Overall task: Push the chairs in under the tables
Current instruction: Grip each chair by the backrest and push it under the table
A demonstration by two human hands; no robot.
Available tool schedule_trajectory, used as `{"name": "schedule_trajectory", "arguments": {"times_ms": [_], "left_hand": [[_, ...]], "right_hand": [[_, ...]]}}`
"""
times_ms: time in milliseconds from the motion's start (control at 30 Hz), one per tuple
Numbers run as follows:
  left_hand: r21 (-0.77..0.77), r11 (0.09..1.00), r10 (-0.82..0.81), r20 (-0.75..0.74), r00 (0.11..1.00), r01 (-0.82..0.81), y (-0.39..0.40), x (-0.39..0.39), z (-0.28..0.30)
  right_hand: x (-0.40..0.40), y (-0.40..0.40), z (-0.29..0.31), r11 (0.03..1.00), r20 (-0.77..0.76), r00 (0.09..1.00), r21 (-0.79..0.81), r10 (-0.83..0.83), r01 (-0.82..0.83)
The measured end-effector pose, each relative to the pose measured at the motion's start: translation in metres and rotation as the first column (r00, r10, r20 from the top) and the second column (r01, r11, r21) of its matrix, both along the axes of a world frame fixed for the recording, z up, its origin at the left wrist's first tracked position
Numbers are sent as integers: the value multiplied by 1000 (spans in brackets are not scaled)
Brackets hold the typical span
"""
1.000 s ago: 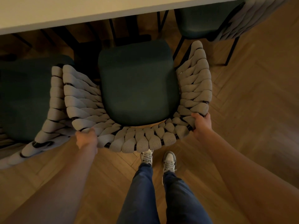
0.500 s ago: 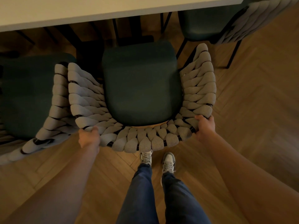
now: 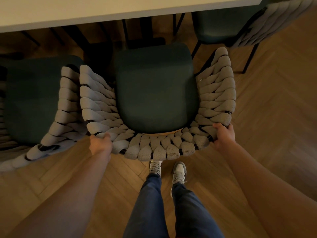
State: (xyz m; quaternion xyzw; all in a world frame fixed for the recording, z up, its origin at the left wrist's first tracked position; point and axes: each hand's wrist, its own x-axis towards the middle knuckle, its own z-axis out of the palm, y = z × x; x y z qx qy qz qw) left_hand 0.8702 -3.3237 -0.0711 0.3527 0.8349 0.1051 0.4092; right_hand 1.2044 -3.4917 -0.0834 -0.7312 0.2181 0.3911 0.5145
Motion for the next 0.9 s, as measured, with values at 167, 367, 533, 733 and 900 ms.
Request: {"name": "schedule_trajectory", "arguments": {"times_ms": [167,367,533,733,900], "left_hand": [[-8,1000,-18,-11,1000,18,0,-1,-2],[-19,999,-28,-31,999,27,1,-2,-5],[-1,1000,-23,-12,1000,23,0,-2,-7],[2,1000,-26,-9,1000,26,1,-3,-9],[-37,996,-79,-12,997,78,2,-6,-6]], "right_hand": [[1,0,2,999,-18,1000,29,-25,26],[2,0,2,999,-23,999,32,-32,33],[3,-2,0,1000,-7,1000,20,-17,17],[3,-1,1,999,-25,1000,33,1,0],[1,-6,4,998,-13,999,27,52,-52]]}}
